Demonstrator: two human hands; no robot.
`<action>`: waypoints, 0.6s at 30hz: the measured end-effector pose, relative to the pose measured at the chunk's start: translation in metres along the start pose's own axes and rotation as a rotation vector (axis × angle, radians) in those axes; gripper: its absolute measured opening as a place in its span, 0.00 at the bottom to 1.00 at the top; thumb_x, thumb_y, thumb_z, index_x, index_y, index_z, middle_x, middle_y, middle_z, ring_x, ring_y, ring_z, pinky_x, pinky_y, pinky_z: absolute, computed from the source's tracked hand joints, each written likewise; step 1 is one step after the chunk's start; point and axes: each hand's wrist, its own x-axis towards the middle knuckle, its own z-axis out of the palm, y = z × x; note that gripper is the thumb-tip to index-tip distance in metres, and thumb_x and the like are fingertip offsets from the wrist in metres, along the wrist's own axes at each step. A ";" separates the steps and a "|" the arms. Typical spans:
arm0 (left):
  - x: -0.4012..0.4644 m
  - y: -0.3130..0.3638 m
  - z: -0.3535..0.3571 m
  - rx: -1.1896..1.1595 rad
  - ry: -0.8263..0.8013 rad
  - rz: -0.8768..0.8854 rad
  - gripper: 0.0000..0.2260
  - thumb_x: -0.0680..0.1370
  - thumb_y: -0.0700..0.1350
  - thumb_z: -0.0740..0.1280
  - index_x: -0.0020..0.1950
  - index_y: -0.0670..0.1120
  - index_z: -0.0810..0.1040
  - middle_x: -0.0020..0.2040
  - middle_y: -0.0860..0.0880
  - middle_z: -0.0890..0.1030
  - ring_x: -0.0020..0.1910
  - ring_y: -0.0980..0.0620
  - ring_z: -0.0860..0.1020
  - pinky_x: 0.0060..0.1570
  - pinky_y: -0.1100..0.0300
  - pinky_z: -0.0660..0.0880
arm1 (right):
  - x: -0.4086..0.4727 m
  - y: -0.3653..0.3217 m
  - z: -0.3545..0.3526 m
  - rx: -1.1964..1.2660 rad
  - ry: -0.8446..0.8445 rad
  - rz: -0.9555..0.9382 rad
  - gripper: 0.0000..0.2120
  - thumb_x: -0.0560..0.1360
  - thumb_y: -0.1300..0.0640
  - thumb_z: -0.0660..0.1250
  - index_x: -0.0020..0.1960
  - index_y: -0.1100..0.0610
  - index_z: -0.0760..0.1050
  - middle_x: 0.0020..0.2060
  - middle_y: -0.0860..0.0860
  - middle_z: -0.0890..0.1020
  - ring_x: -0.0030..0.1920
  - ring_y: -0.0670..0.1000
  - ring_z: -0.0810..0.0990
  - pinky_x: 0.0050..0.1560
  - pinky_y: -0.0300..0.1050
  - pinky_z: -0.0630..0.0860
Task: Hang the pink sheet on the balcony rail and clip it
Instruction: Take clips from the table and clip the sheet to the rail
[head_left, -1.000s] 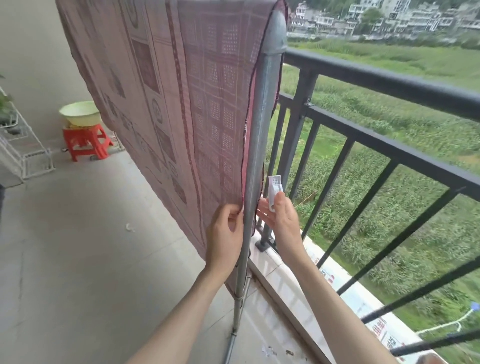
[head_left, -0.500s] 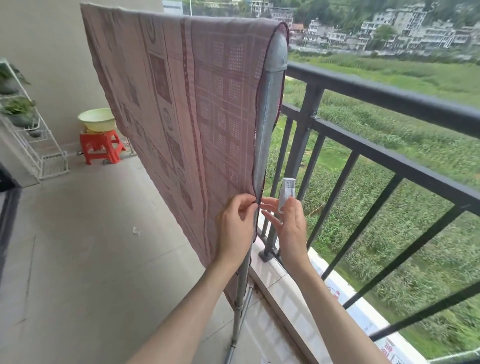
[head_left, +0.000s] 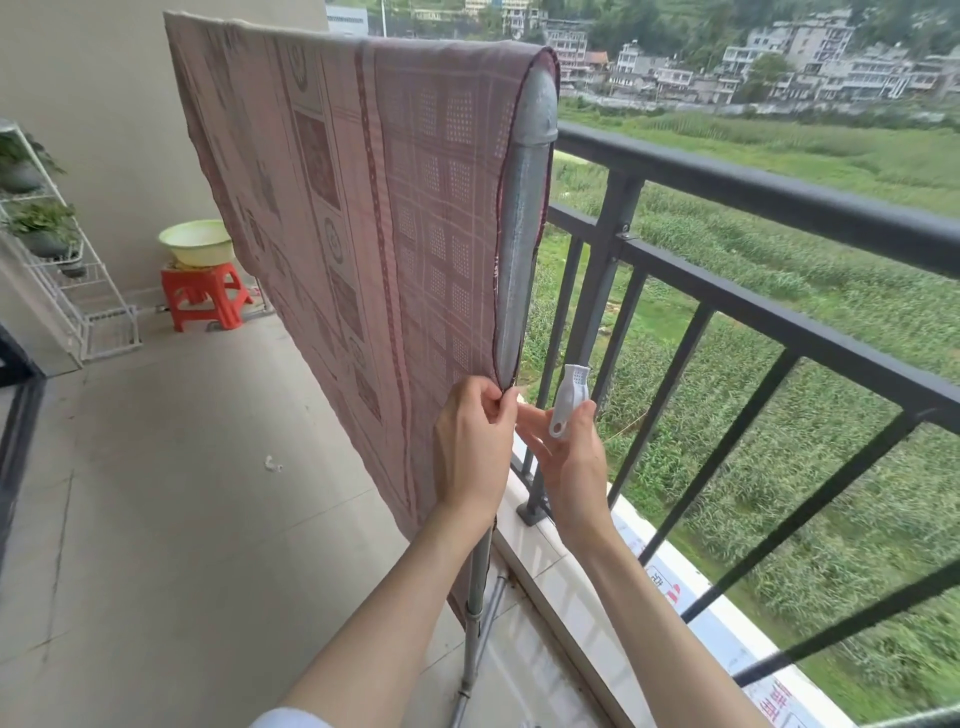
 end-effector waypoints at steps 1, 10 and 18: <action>0.000 -0.001 0.000 0.044 0.014 0.043 0.07 0.75 0.45 0.67 0.42 0.42 0.75 0.39 0.47 0.78 0.37 0.51 0.74 0.37 0.60 0.69 | 0.000 0.000 -0.001 0.022 -0.004 0.014 0.25 0.80 0.45 0.48 0.52 0.60 0.77 0.49 0.57 0.84 0.56 0.55 0.81 0.63 0.51 0.72; 0.002 -0.002 -0.001 -0.057 -0.026 -0.020 0.06 0.74 0.43 0.68 0.39 0.43 0.75 0.33 0.50 0.77 0.35 0.51 0.75 0.38 0.63 0.72 | 0.000 0.002 -0.020 -0.113 0.081 0.153 0.09 0.79 0.58 0.60 0.49 0.59 0.78 0.45 0.54 0.79 0.44 0.50 0.79 0.43 0.37 0.76; 0.021 0.000 -0.015 -0.056 -0.190 -0.157 0.10 0.71 0.48 0.71 0.34 0.47 0.74 0.31 0.50 0.79 0.33 0.50 0.78 0.34 0.64 0.71 | -0.004 -0.006 -0.023 -0.893 0.067 -0.054 0.17 0.77 0.48 0.61 0.34 0.55 0.78 0.26 0.51 0.78 0.30 0.49 0.74 0.37 0.45 0.69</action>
